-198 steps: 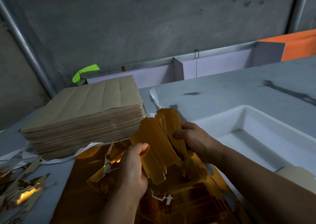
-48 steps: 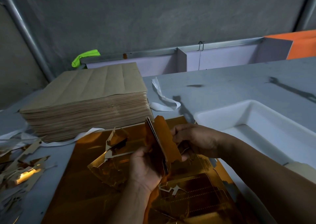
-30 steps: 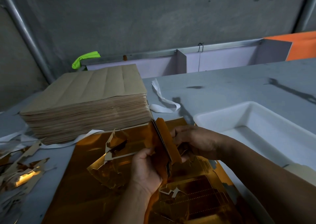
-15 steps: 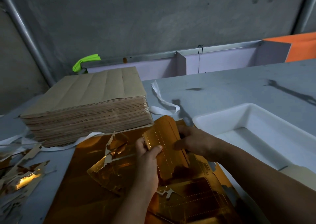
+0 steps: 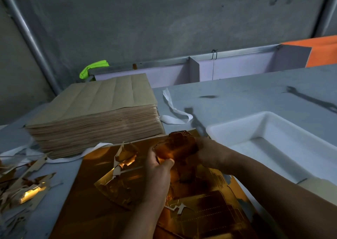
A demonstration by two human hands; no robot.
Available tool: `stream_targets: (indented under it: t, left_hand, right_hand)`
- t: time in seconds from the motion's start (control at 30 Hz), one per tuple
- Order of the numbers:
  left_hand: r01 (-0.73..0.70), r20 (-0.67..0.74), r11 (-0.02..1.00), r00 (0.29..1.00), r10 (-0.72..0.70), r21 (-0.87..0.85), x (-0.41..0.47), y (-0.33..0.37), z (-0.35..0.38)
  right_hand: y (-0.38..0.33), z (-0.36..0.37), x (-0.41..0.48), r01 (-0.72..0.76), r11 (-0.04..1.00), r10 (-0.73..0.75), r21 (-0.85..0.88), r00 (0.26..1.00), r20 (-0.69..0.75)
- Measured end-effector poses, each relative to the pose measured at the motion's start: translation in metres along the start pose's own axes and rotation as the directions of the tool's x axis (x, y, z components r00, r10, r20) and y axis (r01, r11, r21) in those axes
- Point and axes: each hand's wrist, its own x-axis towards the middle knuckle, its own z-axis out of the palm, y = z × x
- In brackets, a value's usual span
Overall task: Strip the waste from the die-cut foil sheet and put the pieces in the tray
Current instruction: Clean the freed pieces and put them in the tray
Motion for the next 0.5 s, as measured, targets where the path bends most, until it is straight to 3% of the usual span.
stream_targets:
  t: [0.13, 0.3, 0.5]
  left_hand:
    - [0.035, 0.021, 0.999, 0.999, -0.036, 0.042, -0.0022, -0.004, 0.002]
    - [0.057, -0.001, 0.998, 0.998, -0.057, 0.033, -0.0003, -0.0028, 0.0031]
    - [0.212, -0.016, 0.952, 0.975, -0.22, -0.22, 0.0064, 0.0007, 0.0016]
  right_hand:
    - [0.0012, 0.0, 0.0012, -0.056, 0.998, 0.056, -0.042, 0.998, 0.012]
    - [-0.0013, -0.001, -0.0008, -0.027, 1.0, 0.027, -0.016, 1.0, -0.001]
    - [-0.0045, -0.0019, -0.0026, 0.089, 0.993, -0.085, 0.078, 0.995, -0.052]
